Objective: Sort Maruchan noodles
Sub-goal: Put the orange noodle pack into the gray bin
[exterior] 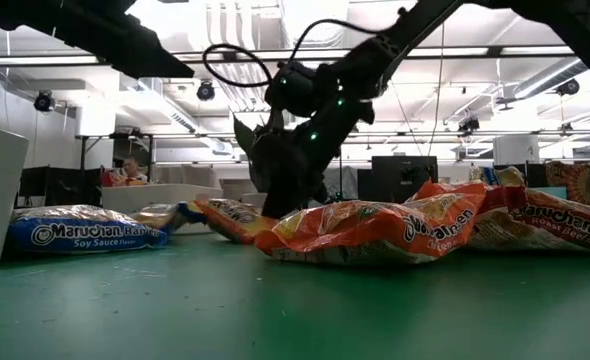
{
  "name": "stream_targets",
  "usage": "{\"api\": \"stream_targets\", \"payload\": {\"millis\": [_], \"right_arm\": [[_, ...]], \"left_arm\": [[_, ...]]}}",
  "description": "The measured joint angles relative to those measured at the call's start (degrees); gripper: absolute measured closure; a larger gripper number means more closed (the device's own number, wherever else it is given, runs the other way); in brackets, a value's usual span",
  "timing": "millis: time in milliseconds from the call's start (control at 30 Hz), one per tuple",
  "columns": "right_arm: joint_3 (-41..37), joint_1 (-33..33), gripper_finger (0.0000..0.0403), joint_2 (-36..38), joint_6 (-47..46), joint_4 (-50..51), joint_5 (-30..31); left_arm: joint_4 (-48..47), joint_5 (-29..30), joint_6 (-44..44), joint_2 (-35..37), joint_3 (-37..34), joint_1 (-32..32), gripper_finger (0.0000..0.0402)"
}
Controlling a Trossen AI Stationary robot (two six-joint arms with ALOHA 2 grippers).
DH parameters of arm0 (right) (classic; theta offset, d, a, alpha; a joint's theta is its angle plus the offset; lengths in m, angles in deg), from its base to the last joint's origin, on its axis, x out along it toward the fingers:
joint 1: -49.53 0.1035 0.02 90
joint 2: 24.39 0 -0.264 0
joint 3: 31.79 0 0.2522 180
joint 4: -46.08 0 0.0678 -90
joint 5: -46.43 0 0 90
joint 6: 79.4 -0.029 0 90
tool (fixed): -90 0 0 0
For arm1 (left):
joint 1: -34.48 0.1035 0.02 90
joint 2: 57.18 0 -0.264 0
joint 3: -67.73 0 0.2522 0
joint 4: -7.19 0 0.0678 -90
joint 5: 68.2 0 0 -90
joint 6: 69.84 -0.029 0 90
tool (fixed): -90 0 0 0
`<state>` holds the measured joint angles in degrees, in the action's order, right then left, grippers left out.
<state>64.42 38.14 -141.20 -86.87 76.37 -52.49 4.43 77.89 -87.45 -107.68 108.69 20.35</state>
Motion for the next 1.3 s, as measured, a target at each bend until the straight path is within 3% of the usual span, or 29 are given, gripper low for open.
{"api": "stream_targets", "payload": {"millis": [267,467,600,733,967,1133,1300], "right_arm": [[-1.64,6.35,0.0394,5.42,0.81,8.67,-0.53],[-9.1,8.49,0.0394,15.45,0.87,6.24,-0.11],[-17.72,8.79,0.0394,22.55,0.83,-0.72,-0.08],[-27.17,8.79,0.0394,27.61,-0.36,-14.39,-0.07],[-37.83,8.79,0.0394,27.84,-3.08,-36.36,-0.01],[-38.44,8.79,0.0394,23.95,-3.19,-40.07,0.5],[-37.31,8.77,0.0394,18.99,-3.0,-41.45,7.73]], "left_arm": [[1.71,-2.2,0.48,-1.32,0.19,0.0,0.0325],[2.17,-13.74,6.57,-4.42,2.39,0.01,0.0325],[2.47,-18.59,12.28,-8.31,3.68,0.0,0.0325],[3.17,-17.73,24.52,-13.89,3.85,0.02,0.0325],[4.88,-18.13,39.77,-20.93,4.03,0.12,0.0287],[5.03,-18.63,43.05,-24.78,5.17,0.19,0.0235],[6.45,-17.95,45.24,-29.99,6.7,0.68,0.0198]]}}
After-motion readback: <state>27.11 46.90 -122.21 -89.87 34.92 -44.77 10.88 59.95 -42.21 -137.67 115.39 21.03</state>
